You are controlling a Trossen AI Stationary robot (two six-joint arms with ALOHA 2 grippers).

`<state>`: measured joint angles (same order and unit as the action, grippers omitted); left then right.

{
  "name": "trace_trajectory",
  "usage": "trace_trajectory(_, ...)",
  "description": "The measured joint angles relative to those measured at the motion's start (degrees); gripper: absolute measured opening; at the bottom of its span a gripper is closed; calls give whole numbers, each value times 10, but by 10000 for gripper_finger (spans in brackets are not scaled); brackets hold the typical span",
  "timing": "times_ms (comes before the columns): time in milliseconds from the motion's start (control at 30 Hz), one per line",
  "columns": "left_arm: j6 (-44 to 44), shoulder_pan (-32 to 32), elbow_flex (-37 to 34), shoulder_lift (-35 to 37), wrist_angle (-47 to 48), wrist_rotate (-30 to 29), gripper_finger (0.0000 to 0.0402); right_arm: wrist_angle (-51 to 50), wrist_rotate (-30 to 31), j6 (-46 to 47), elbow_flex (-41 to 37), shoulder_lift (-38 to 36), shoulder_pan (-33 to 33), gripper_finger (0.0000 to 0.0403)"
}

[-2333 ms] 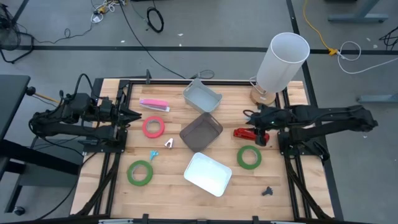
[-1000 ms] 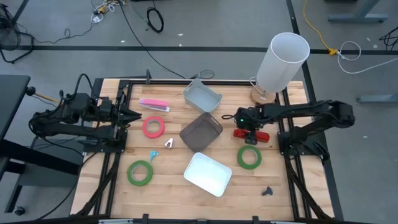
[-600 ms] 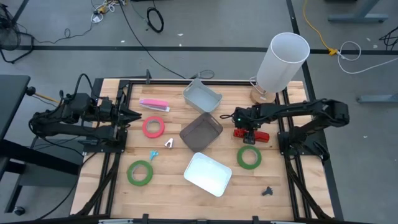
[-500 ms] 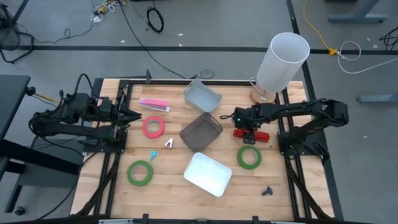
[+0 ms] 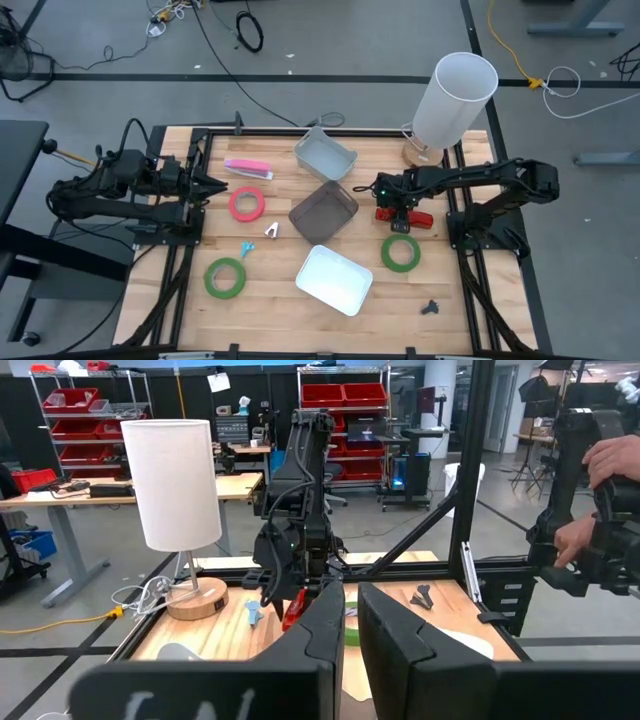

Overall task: Pick and place Stapler, Stapler remover, tape
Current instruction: Put the red stapler into the black bin

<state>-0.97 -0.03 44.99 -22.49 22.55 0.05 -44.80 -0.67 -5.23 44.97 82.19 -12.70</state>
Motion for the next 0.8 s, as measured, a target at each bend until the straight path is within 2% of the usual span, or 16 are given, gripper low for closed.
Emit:
trace_trajectory(300, 0, 0, 0, 0, 0, 0, 34, 0, -10, 1, 0, 0, 0, 136)
trace_trajectory(600, 0, 0, 0, 0, 0, 0, 34, 0, -17, -2, 0, 0, 0, 143)
trace_trajectory(800, 0, 0, 0, 0, 0, 0, 34, 0, -18, 1, 0, 0, 0, 128)
